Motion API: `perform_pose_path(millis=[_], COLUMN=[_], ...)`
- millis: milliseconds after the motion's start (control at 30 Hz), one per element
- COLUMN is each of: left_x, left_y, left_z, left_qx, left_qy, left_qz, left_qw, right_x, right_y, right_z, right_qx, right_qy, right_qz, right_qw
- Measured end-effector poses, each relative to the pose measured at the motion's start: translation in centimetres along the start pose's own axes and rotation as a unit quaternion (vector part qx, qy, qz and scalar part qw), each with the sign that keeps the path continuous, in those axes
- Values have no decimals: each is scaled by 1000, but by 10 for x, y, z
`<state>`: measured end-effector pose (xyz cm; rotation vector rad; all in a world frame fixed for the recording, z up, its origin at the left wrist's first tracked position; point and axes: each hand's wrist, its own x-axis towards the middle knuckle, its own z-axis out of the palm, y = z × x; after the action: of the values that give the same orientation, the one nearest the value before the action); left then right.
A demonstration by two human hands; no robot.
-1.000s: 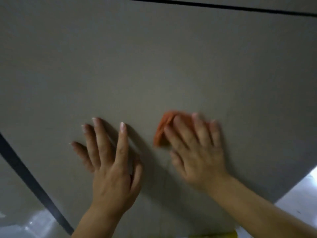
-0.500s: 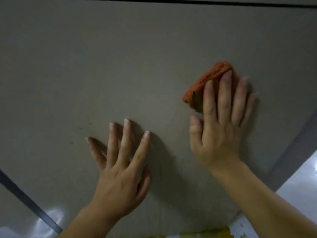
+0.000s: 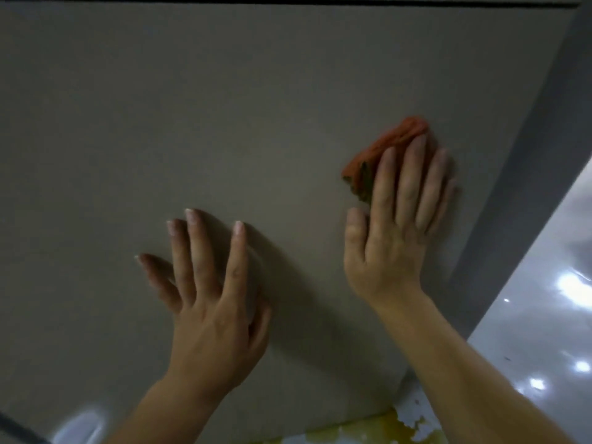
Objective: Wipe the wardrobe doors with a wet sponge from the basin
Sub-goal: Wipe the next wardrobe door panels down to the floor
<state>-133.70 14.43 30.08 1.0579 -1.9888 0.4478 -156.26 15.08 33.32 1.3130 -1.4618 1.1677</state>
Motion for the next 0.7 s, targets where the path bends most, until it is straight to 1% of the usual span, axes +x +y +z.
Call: perform_pose_path(millis=[100,133,167,200,267,333,400,467,567,600,667,700], left_x=[-3,-4,-4,-5,-6,-8,-13,-23,-40,-45,-53,-56], left_y=[6,8,10,11,11,10,7,2,-11,-17,-27,-31], left_z=[2,3,3,4,4,5,6,6,6,6,8,10], left_qx=[-6,-7,-5,-1,4,5,8,13,37,41,48,52], left_qy=[-8,-11,-15,-18,-21,-23,-25,-31,-47,-53,-63,-64], left_qz=[22,32,40,42,43,47,57,64,73,76,80,82], left_qw=[1000,999,999,999,999,999,998,997,996,995,994,993], right_x=[-71,-84,-83,-71,-27,11,9,-36,-122,-135,-123,-107], right_y=[12,19,25,31,35,40,44,47,52,55,56,55], right_z=[1,0,-2,-4,-8,-10,-9,-5,-4,-4,-4,-3], right_qx=[-6,-11,-10,-7,7,11,13,17,-7,-11,1,11], right_qy=[-82,-103,-108,-92,-29,27,31,-7,-114,-132,-127,-109], right_qz=[-45,-57,-57,-44,26,89,99,89,49,35,35,44], right_qw=[996,993,992,995,999,996,995,996,992,991,991,993])
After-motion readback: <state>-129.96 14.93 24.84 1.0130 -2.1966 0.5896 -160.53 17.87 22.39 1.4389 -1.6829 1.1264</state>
